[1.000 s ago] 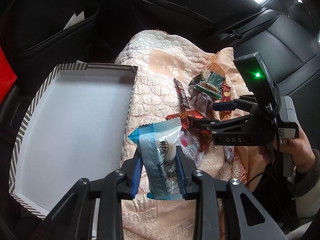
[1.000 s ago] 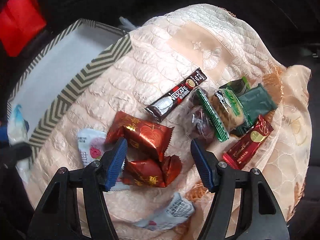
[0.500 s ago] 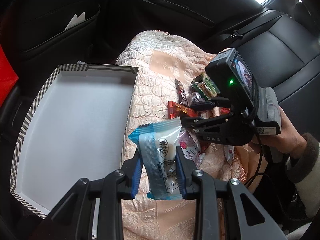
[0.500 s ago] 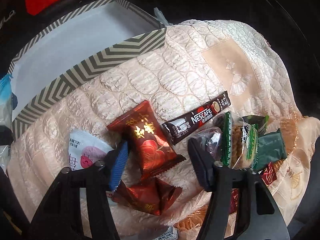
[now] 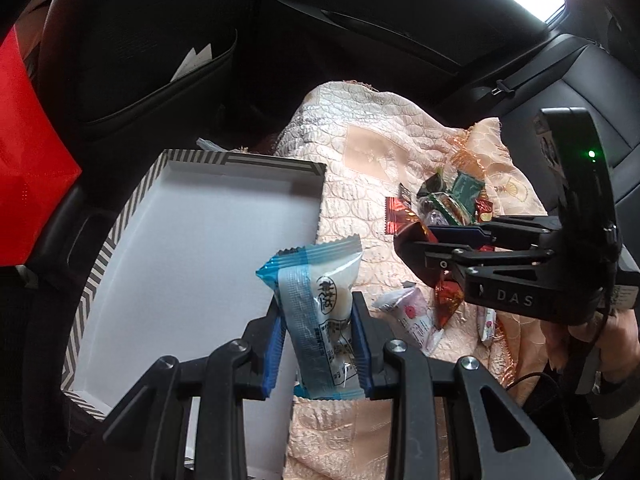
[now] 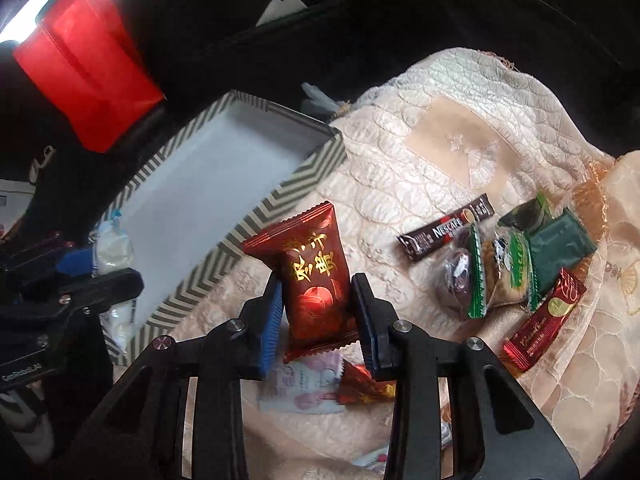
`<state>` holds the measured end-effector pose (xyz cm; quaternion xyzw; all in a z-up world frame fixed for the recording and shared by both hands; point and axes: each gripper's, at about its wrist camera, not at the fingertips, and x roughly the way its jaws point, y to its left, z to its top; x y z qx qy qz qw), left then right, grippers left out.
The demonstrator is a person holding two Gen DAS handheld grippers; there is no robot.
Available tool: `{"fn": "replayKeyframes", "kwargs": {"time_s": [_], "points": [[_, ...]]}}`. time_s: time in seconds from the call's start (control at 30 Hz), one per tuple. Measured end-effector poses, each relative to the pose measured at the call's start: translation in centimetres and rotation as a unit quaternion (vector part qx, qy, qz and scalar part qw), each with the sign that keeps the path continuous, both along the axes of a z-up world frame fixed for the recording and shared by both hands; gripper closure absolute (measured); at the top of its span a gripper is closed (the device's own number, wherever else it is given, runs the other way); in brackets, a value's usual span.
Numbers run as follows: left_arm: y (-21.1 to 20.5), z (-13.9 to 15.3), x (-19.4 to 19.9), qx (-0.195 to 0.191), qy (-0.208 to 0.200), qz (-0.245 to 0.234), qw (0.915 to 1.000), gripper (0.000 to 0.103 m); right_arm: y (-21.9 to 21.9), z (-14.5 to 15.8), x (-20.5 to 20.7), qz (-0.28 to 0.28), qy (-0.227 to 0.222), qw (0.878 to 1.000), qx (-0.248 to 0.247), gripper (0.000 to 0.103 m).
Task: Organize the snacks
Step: 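Carry both snacks over the white tray and open both tools to release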
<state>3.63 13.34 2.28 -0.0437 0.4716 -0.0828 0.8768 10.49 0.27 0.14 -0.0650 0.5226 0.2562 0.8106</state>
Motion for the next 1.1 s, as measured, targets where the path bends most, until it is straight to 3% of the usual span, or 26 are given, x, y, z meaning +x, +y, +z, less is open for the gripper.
{"fn": "replayKeyframes", "kwargs": {"time_s": [0.5, 0.8, 1.1], "points": [[5.1, -1.4, 5.3, 0.065, 0.007, 0.063, 0.9959, 0.070, 5.5, 1.5, 2.6, -0.015, -0.005, 0.999, 0.040, 0.070], [6.5, -4.3, 10.4, 0.079, 0.042, 0.093, 0.9915, 0.070, 7.4, 0.1, 6.0, -0.054, 0.004, 0.997, 0.046, 0.070], [7.5, -6.9, 13.9, 0.080, 0.072, 0.126, 0.9861, 0.070, 10.5, -3.2, 9.9, -0.057, 0.023, 0.998, 0.001, 0.070]]}}
